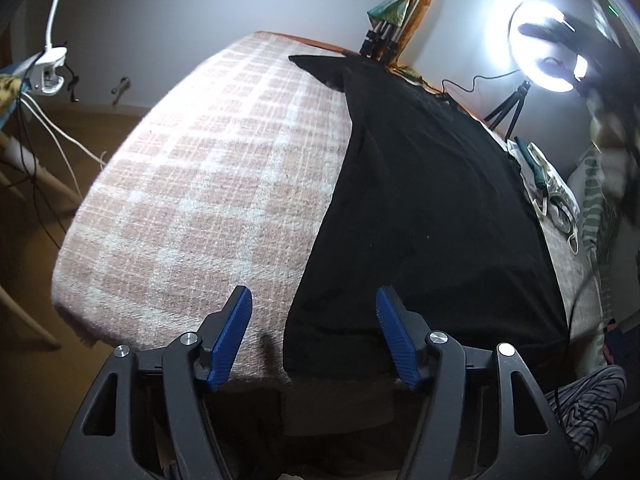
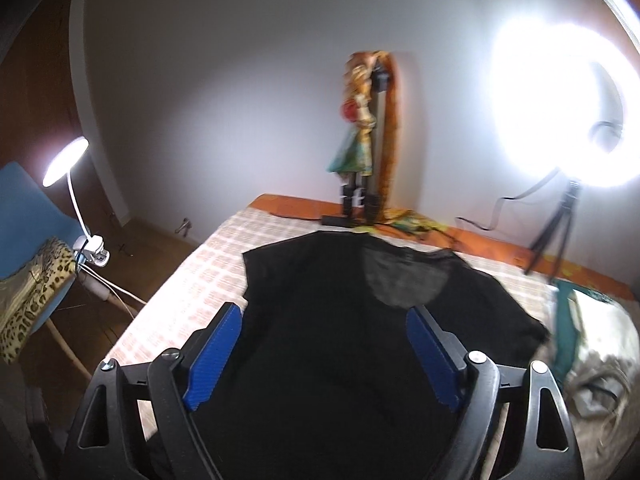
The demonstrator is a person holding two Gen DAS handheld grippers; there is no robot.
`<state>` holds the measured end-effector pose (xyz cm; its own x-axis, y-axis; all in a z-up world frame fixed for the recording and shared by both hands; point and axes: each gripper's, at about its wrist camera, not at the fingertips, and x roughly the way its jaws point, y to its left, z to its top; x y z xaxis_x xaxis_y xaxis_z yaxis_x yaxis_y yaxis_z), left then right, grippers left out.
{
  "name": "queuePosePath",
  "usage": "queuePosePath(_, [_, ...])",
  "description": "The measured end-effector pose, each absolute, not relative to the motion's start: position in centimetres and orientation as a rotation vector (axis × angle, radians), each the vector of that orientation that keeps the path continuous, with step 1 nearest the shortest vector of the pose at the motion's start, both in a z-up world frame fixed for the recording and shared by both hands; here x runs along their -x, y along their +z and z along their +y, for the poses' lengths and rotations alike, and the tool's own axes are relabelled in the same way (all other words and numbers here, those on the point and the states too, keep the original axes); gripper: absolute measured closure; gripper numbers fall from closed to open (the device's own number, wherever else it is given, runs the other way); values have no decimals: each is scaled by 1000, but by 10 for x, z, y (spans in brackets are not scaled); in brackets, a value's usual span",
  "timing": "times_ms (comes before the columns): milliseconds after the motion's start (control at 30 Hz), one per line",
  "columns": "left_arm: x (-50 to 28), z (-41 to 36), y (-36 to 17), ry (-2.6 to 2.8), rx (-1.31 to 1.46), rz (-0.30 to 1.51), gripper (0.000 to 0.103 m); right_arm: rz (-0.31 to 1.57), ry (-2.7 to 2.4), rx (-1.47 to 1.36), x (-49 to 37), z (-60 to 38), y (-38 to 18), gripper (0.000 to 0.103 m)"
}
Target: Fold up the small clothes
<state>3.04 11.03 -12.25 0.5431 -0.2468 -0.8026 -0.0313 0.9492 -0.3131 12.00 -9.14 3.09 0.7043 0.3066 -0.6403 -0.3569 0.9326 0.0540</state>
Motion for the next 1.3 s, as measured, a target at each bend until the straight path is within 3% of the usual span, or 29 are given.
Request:
queuePosePath(133, [-34, 111, -128, -138, 319, 1011, 42, 736, 412, 84, -158, -53, 19, 18])
queuePosePath(500, [-36, 113, -137, -161, 324, 1021, 68, 906, 506, 138, -257, 57, -49, 24])
queuePosePath(667, [-42, 119, -140, -189, 392, 1033, 86, 976, 519, 160, -287, 89, -82, 26])
queuePosePath(900, [-46, 117, -142, -204, 408, 1032, 96, 1025, 501, 222, -313, 117, -117, 29])
queuePosePath(1000, [-47, 118, -144, -209, 437, 1032, 97, 1054, 486, 251, -321, 122, -132, 38])
queuePosePath(1067, [-48, 118, -144, -220, 452, 1031, 98, 1076, 485, 278, -323, 125, -141, 54])
queuePosePath(1100, [-48, 118, -144, -225, 454, 1030, 98, 1053, 474, 309, -322, 127, -142, 58])
queuePosePath(1200, [-48, 113, -144, -244, 454, 1029, 100, 1036, 458, 349, -321, 126, -141, 85])
queuePosePath(1233, [-48, 111, -143, -252, 448, 1026, 101, 1037, 451, 348, -322, 125, -141, 100])
queuePosePath(1300, [-46, 108, -141, -261, 444, 1015, 101, 1045, 443, 316, -326, 118, -138, 103])
